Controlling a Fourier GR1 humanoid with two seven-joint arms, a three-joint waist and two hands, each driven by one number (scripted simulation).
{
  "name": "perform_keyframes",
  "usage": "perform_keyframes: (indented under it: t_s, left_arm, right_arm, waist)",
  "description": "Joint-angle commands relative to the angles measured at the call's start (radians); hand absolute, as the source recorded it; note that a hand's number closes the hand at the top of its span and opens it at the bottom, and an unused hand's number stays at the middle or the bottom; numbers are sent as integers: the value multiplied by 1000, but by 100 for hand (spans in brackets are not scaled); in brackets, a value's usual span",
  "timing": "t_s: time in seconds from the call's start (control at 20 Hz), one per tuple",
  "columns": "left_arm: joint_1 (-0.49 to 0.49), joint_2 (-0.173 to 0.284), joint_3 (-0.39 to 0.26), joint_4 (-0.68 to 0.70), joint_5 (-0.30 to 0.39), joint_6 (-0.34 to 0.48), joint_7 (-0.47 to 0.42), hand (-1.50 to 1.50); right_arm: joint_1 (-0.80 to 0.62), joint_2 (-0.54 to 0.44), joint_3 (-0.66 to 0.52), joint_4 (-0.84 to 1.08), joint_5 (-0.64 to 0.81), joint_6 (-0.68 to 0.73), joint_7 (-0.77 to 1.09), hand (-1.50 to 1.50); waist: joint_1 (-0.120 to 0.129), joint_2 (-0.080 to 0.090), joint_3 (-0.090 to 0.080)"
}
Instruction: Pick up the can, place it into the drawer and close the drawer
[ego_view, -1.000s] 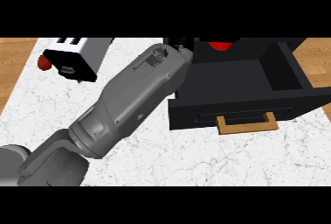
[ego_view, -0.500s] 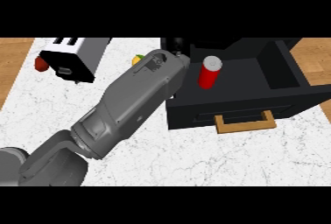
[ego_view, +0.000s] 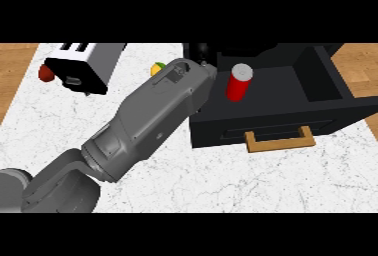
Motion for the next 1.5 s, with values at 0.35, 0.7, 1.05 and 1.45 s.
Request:
perform_keyframes:
  t_s: [0.35,0.7,1.05,1.45]
  left_arm:
    - [0,0,12,-22,64,-12,-121,-150]
    - [-12,0,-30,-61,95,31,-104,-150]
    - [-60,0,-5,-46,82,4,-55,-150]
    - [18,38,19,-79,46,18,-50,-150]
  right_arm:
    - [-80,-56,15,-81,276,98,-206,-150]
    - [-203,-59,209,-82,627,63,-214,-150]
    - [-367,-63,424,63,999,-41,-253,-150]
    - [-497,-40,617,321,1327,-218,-322,-150]
  waist:
    - [24,-1,0]
    - [55,-3,-1]
    - [100,-9,-2]
    - [118,-18,-2]
